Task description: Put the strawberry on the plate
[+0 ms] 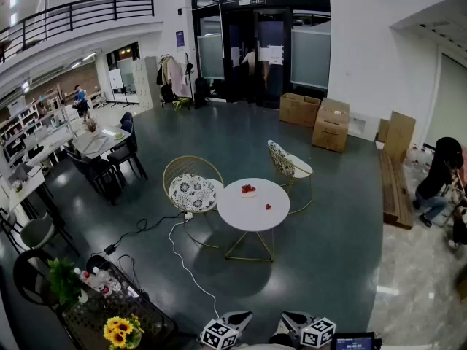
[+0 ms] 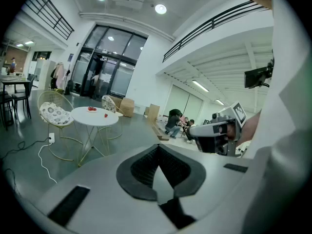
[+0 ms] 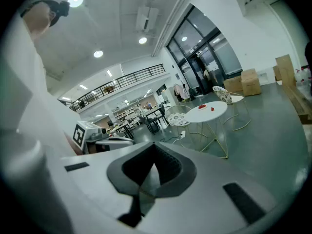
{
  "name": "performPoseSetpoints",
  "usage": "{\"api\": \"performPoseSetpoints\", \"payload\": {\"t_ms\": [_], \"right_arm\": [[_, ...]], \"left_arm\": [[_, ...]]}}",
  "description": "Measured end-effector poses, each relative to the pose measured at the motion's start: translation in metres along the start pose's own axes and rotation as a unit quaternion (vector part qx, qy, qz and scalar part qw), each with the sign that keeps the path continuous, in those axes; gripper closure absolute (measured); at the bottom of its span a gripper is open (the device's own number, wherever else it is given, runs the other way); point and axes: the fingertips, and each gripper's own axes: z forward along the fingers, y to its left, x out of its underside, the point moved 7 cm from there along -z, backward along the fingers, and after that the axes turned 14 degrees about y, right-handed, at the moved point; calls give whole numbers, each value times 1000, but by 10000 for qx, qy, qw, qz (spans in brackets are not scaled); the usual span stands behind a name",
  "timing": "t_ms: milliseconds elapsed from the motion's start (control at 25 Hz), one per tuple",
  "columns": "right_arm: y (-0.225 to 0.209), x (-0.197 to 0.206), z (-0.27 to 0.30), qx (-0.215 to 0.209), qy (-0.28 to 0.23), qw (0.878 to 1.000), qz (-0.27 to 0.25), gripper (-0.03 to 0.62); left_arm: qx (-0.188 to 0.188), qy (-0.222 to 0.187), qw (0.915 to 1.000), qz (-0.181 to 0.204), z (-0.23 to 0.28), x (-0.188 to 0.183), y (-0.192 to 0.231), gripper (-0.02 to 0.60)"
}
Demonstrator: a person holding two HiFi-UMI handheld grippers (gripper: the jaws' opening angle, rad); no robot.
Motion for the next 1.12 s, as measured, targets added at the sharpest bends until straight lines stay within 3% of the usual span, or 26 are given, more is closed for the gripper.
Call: {"api": "performPoseSetpoints", "payload": {"t_ms": [360,1120], "right_arm": [[-8,-16,24,-194,-129,9997,40,586],[-24,-18,36,-28,-119,9992,374,586]], "left_arm": [[-246,-76,9997,-60,1,-9,26,574],[-274,-135,9995,-115,1,-14,34,574]]}}
